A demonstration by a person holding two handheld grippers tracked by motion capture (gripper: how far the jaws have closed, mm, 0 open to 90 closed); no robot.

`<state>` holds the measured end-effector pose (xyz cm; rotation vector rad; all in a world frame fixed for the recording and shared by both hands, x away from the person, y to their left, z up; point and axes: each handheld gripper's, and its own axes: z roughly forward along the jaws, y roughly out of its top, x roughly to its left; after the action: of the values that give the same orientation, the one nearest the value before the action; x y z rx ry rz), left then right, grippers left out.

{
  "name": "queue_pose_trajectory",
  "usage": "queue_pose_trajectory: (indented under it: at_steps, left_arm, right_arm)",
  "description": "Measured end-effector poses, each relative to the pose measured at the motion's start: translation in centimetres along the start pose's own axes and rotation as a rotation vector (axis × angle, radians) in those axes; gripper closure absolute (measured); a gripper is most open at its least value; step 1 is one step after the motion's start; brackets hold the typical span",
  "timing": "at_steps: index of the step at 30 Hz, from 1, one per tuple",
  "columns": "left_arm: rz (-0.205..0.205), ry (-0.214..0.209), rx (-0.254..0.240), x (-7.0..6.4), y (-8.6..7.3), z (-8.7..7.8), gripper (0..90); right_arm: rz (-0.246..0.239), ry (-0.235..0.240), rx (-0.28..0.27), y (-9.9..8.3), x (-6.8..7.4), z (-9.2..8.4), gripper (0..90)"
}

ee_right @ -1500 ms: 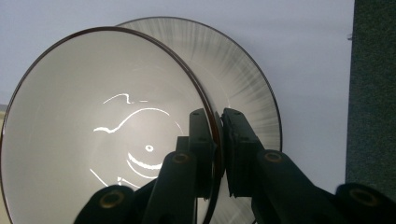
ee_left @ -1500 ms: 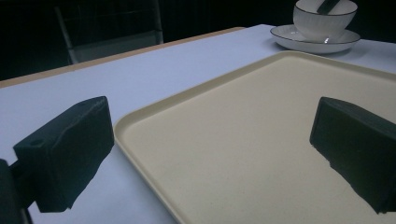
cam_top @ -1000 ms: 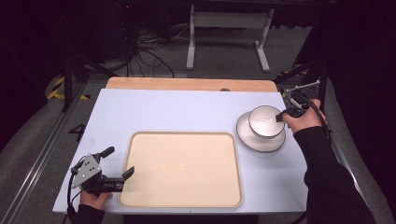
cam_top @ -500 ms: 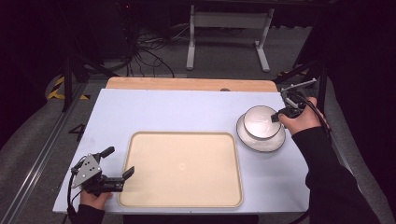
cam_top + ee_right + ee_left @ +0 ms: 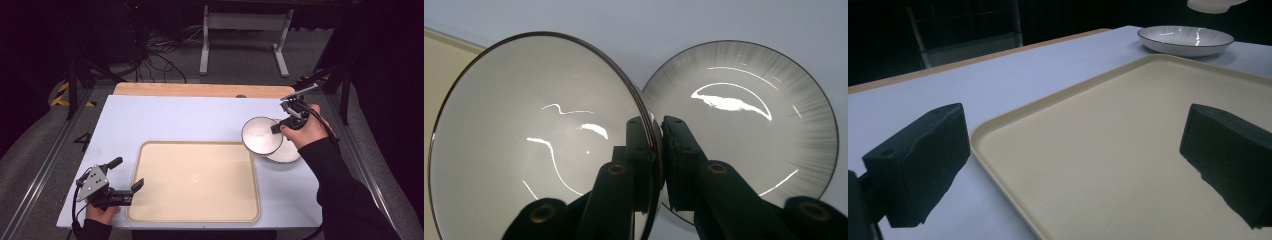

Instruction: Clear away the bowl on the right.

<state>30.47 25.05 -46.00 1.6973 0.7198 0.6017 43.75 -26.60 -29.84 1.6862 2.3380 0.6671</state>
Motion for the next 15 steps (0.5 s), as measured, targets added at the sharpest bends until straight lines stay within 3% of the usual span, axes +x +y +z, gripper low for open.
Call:
queue_pose_trajectory:
  at_steps: [15]
  left_arm:
    - [0.000,-0.003,0.002,0.0,0.0,0.0,0.4]
  right_arm:
    - [-0.109,0.101,0.008,0.3,4.9,0.0,82.5]
